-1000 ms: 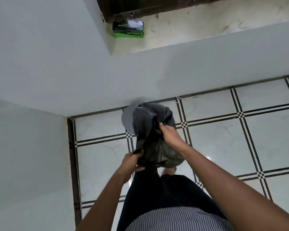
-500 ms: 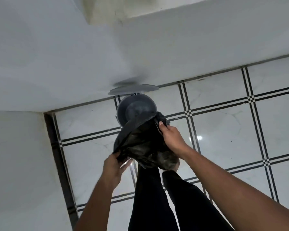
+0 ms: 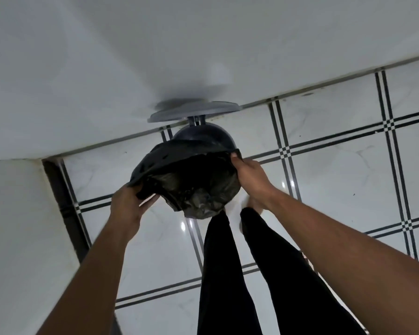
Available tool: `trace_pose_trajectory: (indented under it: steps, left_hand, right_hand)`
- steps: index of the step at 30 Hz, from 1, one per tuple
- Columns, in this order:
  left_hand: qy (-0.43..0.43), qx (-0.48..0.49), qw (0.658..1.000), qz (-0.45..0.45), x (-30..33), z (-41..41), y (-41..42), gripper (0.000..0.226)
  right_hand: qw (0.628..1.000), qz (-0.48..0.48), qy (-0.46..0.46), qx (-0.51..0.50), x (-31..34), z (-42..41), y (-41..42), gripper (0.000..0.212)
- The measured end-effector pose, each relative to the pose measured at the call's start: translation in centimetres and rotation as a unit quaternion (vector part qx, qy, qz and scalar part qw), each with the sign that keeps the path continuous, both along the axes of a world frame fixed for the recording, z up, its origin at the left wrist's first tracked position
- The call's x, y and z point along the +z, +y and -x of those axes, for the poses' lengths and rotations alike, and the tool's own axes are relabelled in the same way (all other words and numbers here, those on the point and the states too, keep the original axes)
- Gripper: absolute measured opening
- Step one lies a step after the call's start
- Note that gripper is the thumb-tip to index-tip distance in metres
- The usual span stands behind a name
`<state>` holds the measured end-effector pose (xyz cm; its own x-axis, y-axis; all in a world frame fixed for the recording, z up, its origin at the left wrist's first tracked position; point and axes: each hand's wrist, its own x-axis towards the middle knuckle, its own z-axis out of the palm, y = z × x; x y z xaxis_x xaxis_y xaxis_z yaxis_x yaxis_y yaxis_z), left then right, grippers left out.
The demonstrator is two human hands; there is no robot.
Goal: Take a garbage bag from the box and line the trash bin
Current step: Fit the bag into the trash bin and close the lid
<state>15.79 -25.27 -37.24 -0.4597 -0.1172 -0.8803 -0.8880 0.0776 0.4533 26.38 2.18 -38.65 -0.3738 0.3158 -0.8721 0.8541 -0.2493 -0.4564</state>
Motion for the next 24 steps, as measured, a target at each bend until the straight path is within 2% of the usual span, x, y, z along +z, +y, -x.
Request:
trace_pose_trajectory:
  steps: [5,8,12,16,17,20,22,24]
  left_hand:
    - [0.01,-0.031,0.999,0.033,-2.1,-0.2,0.9,0.023]
    - [0.03,-0.068,0.994,0.079,-4.9,-0.5,2.0,0.02]
    - [0.017,-0.104,0.991,0.084,-7.8,-0.5,3.0,0.018]
    - [0.028,-0.192,0.971,0.137,-12.5,-0.1,3.9,0.013]
    - [0.036,-0.217,0.963,0.159,-13.5,0.2,4.0,0.015]
    - [0.067,-0.265,0.944,0.187,-16.0,1.8,4.3,0.038]
    - [0.092,-0.298,0.932,0.185,-17.3,2.9,4.2,0.045]
    - [0.098,-0.299,0.936,0.156,-18.3,4.0,3.9,0.052]
  right_hand:
    - [1.0,-0.012,-0.011,-0.004,-2.6,0.5,-0.4,0.051]
    - [1.0,-0.021,-0.018,-0.014,-5.1,0.6,-0.3,0.05]
    - [0.999,-0.025,-0.023,-0.023,-7.3,0.8,-0.4,0.058]
    - [0.997,-0.069,-0.02,-0.001,-11.6,1.4,-0.2,0.051]
    - [0.996,-0.093,-0.013,0.008,-12.6,1.6,0.0,0.051]
    - [0.989,-0.149,0.003,0.017,-15.5,2.5,1.0,0.053]
    - [0.986,-0.166,0.007,0.008,-17.7,3.4,1.9,0.05]
    - [0.981,-0.191,0.013,0.012,-19.4,4.2,2.6,0.045]
